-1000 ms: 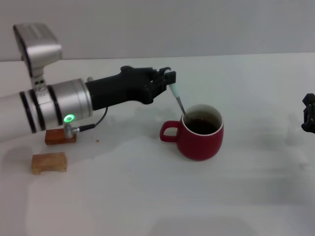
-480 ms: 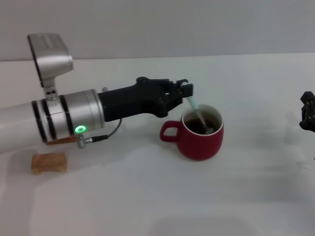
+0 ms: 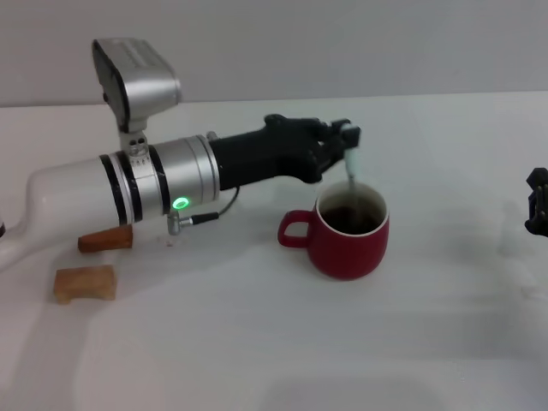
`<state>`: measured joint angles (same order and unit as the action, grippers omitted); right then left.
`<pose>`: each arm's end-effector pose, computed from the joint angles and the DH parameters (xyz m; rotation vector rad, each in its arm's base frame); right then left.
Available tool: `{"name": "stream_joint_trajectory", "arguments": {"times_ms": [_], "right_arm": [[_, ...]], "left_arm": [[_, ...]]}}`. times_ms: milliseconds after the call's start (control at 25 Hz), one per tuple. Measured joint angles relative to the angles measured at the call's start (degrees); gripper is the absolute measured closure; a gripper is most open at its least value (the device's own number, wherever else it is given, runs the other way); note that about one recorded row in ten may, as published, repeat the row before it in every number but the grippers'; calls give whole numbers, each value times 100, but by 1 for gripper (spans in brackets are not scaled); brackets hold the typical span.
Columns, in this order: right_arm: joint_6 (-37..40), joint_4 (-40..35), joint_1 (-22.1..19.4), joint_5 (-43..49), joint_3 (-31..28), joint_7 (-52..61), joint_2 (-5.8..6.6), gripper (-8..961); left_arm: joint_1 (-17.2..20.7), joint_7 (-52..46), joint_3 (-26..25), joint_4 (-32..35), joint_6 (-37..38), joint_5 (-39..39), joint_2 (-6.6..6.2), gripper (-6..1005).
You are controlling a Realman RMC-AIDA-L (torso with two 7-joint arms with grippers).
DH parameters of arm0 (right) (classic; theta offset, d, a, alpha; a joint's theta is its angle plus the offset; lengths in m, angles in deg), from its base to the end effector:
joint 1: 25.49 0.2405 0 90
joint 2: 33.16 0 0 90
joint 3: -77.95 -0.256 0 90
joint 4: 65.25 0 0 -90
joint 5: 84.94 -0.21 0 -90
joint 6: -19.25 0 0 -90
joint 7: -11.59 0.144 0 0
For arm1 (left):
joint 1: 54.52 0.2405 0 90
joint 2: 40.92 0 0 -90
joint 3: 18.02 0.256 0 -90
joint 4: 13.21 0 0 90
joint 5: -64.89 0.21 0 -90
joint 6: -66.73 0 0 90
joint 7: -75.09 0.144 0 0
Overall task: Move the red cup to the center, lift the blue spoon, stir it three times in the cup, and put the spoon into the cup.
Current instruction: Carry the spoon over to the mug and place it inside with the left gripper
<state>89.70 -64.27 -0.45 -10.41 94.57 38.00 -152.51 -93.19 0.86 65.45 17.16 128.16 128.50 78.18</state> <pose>0.3465 0.3102 -0.0179 -1.6799 0.7241 0.7927 -0.1592 0.3850 -0.0667 -2.5996 -0.5512 -0.9448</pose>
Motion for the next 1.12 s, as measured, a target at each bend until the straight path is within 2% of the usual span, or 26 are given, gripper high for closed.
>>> {"name": "stream_joint_trajectory", "arguments": {"times_ms": [440,1120], "right_arm": [[34,8,-44,0,0,-5,0,955],[89,8,-25,0,-1,-6,0,954]], "left_arm": [[277,132,-18,-33,-43,-194,-44,858],[379,137,-64,-75,-90,-201,-45,858]]}}
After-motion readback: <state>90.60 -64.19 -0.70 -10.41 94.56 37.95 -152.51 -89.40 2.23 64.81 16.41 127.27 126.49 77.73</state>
